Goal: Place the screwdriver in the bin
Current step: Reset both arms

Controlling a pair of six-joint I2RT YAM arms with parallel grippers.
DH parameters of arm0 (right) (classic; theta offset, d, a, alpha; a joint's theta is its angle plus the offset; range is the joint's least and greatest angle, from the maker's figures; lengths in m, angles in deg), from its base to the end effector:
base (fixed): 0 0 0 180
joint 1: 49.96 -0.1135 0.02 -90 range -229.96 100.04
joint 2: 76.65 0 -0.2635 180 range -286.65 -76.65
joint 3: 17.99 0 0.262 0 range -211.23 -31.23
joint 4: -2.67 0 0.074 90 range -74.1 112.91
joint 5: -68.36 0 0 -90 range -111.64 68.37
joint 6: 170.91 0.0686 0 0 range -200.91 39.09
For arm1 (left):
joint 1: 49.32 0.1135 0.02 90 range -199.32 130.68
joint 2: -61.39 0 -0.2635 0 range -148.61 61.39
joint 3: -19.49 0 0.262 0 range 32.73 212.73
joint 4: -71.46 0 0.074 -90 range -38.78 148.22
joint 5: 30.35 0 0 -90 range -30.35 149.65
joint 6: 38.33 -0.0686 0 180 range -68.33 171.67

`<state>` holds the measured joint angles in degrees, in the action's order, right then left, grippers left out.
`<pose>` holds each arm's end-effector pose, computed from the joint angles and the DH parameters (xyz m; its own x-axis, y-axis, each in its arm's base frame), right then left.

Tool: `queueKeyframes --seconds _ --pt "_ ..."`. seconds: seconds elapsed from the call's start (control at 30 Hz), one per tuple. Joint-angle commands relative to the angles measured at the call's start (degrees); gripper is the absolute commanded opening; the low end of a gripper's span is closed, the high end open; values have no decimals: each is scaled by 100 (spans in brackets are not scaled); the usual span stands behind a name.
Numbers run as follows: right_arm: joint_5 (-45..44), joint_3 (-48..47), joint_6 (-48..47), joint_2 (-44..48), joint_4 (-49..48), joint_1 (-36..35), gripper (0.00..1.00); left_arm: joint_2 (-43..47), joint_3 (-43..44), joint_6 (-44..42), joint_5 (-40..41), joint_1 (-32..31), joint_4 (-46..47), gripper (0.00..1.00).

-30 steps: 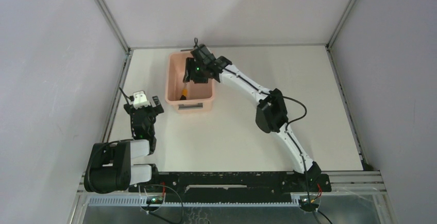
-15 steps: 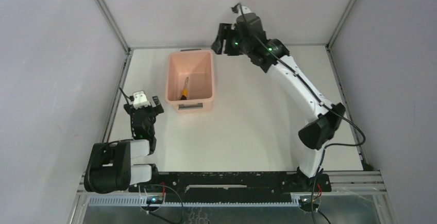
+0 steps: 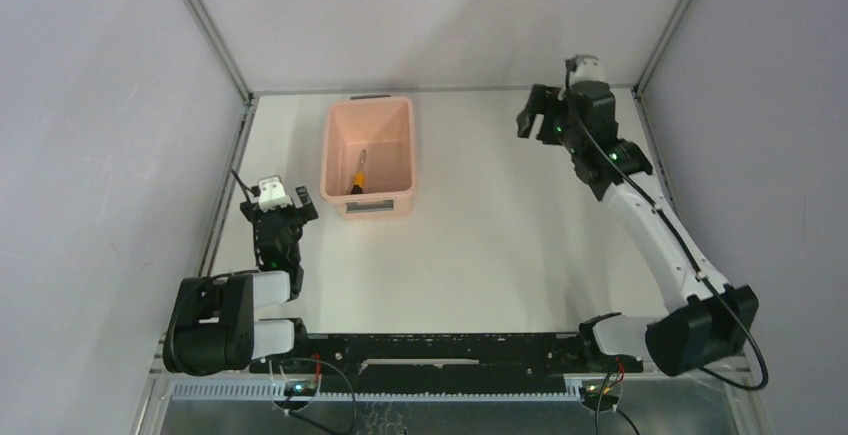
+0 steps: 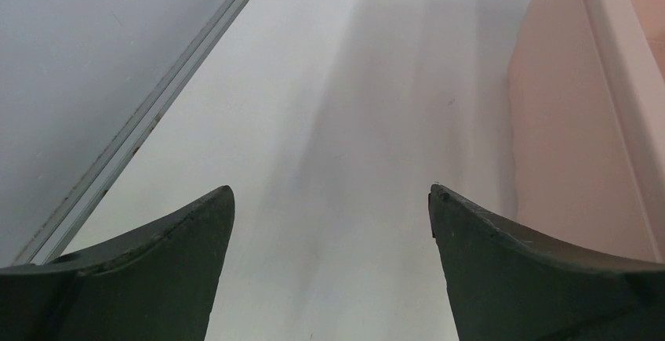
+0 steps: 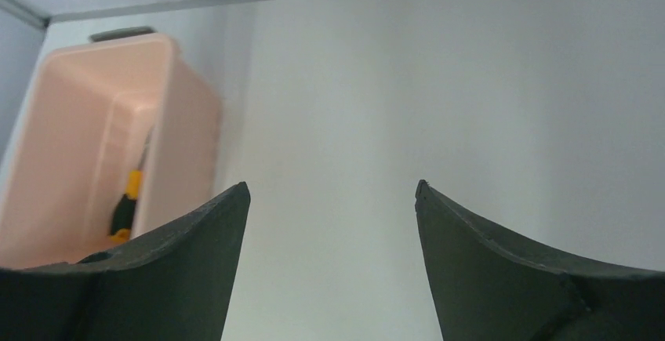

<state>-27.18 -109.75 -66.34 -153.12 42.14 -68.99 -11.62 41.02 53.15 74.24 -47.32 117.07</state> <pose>0.3244 0.1049 0.3805 -0.4355 0.1147 -0.8929 -0.1361 0.9721 0.1912 0.2451 0.0258 0.1462 -0.0948 -0.0283 -0.9951 -0.2867 0.9580 0.0001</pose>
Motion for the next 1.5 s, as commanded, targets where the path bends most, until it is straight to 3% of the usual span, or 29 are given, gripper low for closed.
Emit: queueKeyframes --seconds 0.0,0.4,0.73,0.87,1.0,1.27,1.47 --pt "-103 1060 -355 681 -873 475 87 86 275 -51 -56 -33 144 98" --pt "-294 4092 -582 1778 -3159 1620 87 88 279 -51 -57 -25 140 98" --pt "-363 6149 -986 1518 -6020 1831 87 90 279 -51 -52 -28 144 98" --pt "-484 6475 -1085 1061 -7140 1842 87 86 285 -53 -54 -29 144 98" --pt "-284 6298 -1023 767 -7147 1859 87 87 280 -53 -53 -35 144 98" --pt "-122 6623 -999 -81 -8505 1859 87 86 278 -51 -52 -25 144 98" --pt "-100 6432 -1008 -97 -8155 1859 89 88 285 -54 -49 -32 140 98"
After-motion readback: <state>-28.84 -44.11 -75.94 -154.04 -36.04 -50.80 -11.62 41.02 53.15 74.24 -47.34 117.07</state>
